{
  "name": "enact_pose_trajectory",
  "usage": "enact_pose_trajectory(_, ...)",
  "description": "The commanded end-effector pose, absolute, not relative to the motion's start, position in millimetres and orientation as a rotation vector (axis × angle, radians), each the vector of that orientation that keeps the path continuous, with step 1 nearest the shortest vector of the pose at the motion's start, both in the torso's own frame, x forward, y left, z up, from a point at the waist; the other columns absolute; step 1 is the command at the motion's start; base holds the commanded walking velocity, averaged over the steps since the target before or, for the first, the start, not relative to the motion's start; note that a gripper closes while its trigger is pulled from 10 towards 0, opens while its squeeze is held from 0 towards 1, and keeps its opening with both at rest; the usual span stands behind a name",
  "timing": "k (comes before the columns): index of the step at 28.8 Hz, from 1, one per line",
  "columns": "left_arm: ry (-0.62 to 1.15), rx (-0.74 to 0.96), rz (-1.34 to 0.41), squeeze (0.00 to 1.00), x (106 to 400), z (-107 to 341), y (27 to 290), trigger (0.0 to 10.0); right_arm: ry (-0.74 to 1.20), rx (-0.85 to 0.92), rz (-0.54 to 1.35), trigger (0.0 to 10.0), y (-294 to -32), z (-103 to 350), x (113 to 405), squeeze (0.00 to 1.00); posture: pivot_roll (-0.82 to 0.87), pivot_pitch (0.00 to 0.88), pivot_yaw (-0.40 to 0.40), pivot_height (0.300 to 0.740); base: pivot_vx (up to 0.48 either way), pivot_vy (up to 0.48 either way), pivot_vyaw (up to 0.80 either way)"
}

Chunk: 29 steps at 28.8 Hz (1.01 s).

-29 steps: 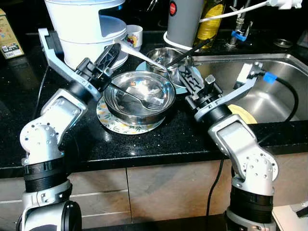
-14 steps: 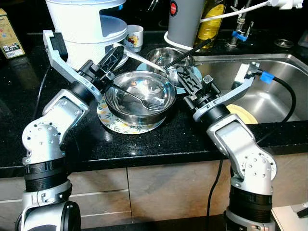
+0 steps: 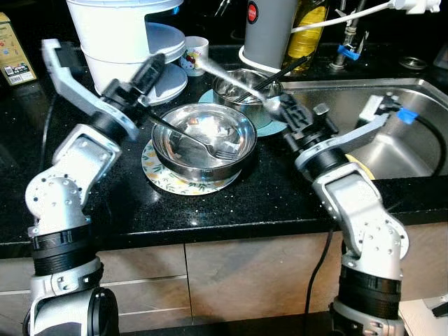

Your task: Kitchen organization

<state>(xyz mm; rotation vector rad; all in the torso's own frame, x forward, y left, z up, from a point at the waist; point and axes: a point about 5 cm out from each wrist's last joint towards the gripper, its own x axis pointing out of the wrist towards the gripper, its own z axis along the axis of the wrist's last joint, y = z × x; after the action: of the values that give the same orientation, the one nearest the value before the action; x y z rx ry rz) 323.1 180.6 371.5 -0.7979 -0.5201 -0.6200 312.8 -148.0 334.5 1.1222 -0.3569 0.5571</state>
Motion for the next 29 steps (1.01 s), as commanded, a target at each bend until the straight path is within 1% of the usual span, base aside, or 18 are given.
enact_pose_trajectory(1,-0.564,-0.790,-0.569,0.00,321.4,373.6,194.6,10.0,-0.444,1.187,0.514,0.0,-163.5,343.0,312.1,0.00,0.00,0.244,0.022,0.740,0.000,0.000,0.00)
enact_pose_trajectory(3,-0.568,-0.782,-0.560,0.00,321.3,373.9,195.9,10.0,-0.463,1.203,0.502,0.0,-166.3,344.4,312.3,0.00,0.00,0.244,0.022,0.740,0.000,0.000,0.00)
enact_pose_trajectory(4,-0.532,-0.692,-0.522,0.00,323.1,370.1,196.5,10.0,-0.510,1.179,0.457,0.0,-174.6,347.9,312.6,0.00,0.01,0.242,0.023,0.740,0.000,0.000,0.00)
enact_pose_trajectory(6,-0.457,-0.479,-0.455,0.00,327.5,360.4,192.3,10.0,-0.594,1.016,0.388,0.1,-185.0,358.4,309.5,0.00,0.01,0.242,0.023,0.740,0.000,0.000,0.00)
enact_pose_trajectory(7,-0.457,-0.479,-0.455,0.00,327.5,360.4,192.3,10.0,-0.594,1.016,0.388,0.1,-185.0,358.4,309.5,0.00,0.01,0.242,0.023,0.740,0.000,0.000,0.00)
enact_pose_trajectory(8,-0.435,-0.387,-0.437,0.00,329.0,355.5,186.1,10.0,-0.634,0.887,0.354,10.0,-184.6,366.6,306.7,0.00,0.01,0.241,0.024,0.740,0.000,0.000,0.00)
enact_pose_trajectory(9,-0.435,-0.387,-0.437,0.00,329.0,355.5,186.1,10.0,-0.634,0.887,0.354,10.0,-184.6,366.6,306.7,0.00,0.01,0.241,0.024,0.740,0.000,0.000,0.00)
enact_pose_trajectory(11,-0.432,-0.295,-0.411,0.00,330.3,353.8,172.8,10.0,-0.726,0.575,0.289,10.0,-173.5,384.3,298.8,0.00,0.00,0.241,0.029,0.740,0.000,0.000,0.00)
enact_pose_trajectory(12,-0.434,-0.274,-0.400,0.00,330.6,354.4,169.0,10.0,-0.760,0.467,0.269,10.0,-168.5,389.2,296.0,0.00,0.00,0.241,0.029,0.740,0.000,0.000,0.00)
enact_pose_trajectory(13,-0.461,-0.198,-0.358,0.00,330.4,357.5,167.4,10.0,-0.815,0.335,0.236,10.0,-161.7,393.7,291.5,0.00,0.00,0.241,0.029,0.740,0.000,0.000,0.00)
enact_pose_trajectory(15,-0.483,-0.128,-0.333,0.00,329.2,359.7,167.8,10.0,-0.839,0.296,0.191,10.0,-163.0,392.4,290.1,0.00,0.00,0.238,0.025,0.740,0.000,0.000,0.00)
enact_pose_trajectory(17,-0.489,-0.111,-0.323,0.00,328.6,360.0,168.5,10.0,-0.847,0.265,0.147,10.0,-165.9,389.5,290.6,0.00,0.00,0.238,0.025,0.740,0.000,0.000,0.00)
enact_pose_trajectory(19,-0.487,-0.101,-0.310,0.00,327.5,359.5,169.8,10.0,-0.846,0.164,0.106,10.0,-165.6,385.2,291.6,0.00,0.00,0.236,0.023,0.740,0.000,0.000,0.00)
enact_pose_trajectory(21,-0.497,-0.076,-0.283,0.00,325.6,358.6,171.9,10.0,-0.849,0.099,0.084,10.0,-164.1,380.4,292.1,0.00,0.00,0.235,0.020,0.740,0.000,0.000,0.00)
enact_pose_trajectory(25,-0.518,-0.087,-0.257,0.00,322.8,357.1,171.8,10.0,-0.840,0.077,0.084,10.0,-159.0,373.0,293.6,0.00,0.00,0.235,0.020,0.740,0.000,0.000,0.00)
enact_pose_trajectory(29,-0.518,-0.033,-0.275,0.00,322.0,352.6,162.6,10.0,-0.798,0.039,0.111,10.0,-148.2,362.5,296.3,0.00,0.00,0.229,0.021,0.740,0.000,0.000,0.00)
